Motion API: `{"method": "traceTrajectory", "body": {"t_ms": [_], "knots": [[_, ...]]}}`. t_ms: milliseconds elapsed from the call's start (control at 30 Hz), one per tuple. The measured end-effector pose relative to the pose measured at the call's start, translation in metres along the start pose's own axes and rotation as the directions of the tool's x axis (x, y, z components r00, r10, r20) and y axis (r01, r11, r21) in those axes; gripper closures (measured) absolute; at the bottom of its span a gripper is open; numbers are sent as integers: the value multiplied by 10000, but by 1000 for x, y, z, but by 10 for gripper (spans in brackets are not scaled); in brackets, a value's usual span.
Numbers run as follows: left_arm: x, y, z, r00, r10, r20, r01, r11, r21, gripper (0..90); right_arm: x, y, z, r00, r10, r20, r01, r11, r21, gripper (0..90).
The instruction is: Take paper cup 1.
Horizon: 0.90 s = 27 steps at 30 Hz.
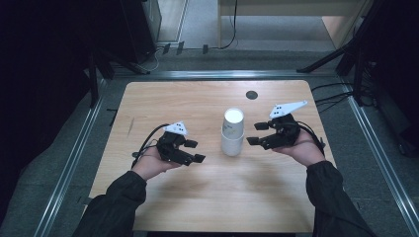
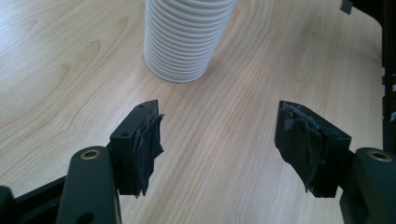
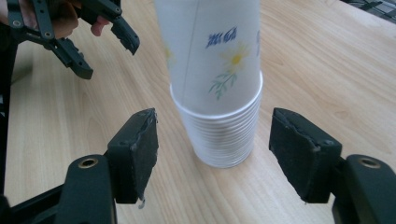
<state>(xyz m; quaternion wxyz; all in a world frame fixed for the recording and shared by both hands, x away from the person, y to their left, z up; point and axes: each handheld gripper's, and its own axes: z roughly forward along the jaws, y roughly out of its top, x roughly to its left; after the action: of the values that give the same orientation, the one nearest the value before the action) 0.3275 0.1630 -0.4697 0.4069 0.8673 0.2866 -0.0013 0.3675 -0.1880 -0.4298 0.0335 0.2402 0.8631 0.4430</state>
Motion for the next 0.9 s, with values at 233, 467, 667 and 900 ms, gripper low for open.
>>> {"method": "traceTrajectory", "body": {"t_ms": [233,467,667,900], "knots": [[1,5,1,9999,106,126,-105,9999,-36,315,-8,12,3,10000,11,24,-11,9998,191,302],[3,6,4,9995,27,328,-26,10000,-13,316,-15,22,7,9992,-92,-383,101,9997,224,263],[4,6,3,9994,-14,357,14,10000,-8,316,-17,32,15,9975,-323,-626,344,9989,330,244],[4,6,2,9994,20,355,-21,10000,41,316,-13,50,26,9947,-746,-711,822,9904,1113,231]]}}
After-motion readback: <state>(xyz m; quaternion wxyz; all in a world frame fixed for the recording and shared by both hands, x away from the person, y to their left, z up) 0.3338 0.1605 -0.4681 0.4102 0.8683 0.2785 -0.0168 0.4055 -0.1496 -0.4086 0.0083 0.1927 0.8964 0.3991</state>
